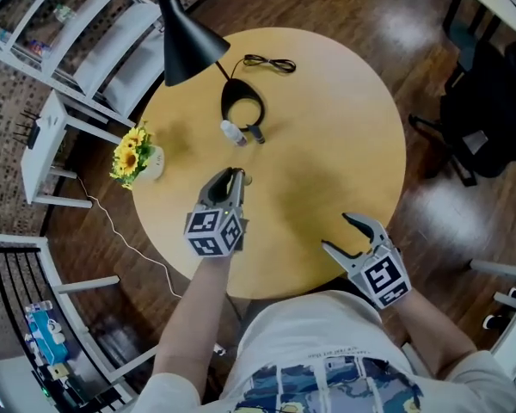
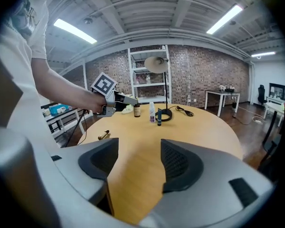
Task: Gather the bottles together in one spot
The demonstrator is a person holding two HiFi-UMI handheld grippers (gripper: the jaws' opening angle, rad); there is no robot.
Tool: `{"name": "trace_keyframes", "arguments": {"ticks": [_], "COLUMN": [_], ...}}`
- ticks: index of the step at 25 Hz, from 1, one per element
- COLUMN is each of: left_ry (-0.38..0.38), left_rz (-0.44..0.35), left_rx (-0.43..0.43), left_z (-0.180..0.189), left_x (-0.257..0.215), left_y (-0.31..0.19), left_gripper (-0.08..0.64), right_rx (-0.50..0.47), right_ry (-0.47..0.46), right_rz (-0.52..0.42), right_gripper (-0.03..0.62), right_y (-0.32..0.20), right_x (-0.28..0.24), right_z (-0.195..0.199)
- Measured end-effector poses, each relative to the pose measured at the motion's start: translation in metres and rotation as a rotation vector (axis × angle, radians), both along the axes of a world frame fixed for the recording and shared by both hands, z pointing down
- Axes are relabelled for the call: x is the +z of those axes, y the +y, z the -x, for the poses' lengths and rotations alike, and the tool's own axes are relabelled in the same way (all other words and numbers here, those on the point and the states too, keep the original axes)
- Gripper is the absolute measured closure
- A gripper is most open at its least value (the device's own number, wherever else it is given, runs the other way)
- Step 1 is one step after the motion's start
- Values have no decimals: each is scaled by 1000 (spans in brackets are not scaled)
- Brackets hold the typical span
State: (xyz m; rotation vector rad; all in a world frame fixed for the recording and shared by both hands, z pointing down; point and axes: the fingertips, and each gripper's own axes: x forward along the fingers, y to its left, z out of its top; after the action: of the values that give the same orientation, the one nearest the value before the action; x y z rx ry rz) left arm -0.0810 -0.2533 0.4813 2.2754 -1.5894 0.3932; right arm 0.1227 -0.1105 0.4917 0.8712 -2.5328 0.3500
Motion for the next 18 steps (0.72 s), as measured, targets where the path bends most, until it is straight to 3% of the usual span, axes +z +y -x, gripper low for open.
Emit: {"name": "trace_keyframes", "arguments": {"ticks": [9,14,18], "left_ry": [-20,-58,-46], "left_rz": [32,48,41], "left_rx": [-89,-108,-122], "left_z": [27,36,41], "left_x": [63,95,106], "left_y": [-67,-87,-95], "left_gripper": [488,488,486], "right_rx": [75,58,62], "right_ry": [40,84,93], "right_rz": [107,152,161], "right_gripper": [290,290,290], "right_y": [-3,8,11], "right_x": [25,41,45], "right_z": [-27,-30,-32]}}
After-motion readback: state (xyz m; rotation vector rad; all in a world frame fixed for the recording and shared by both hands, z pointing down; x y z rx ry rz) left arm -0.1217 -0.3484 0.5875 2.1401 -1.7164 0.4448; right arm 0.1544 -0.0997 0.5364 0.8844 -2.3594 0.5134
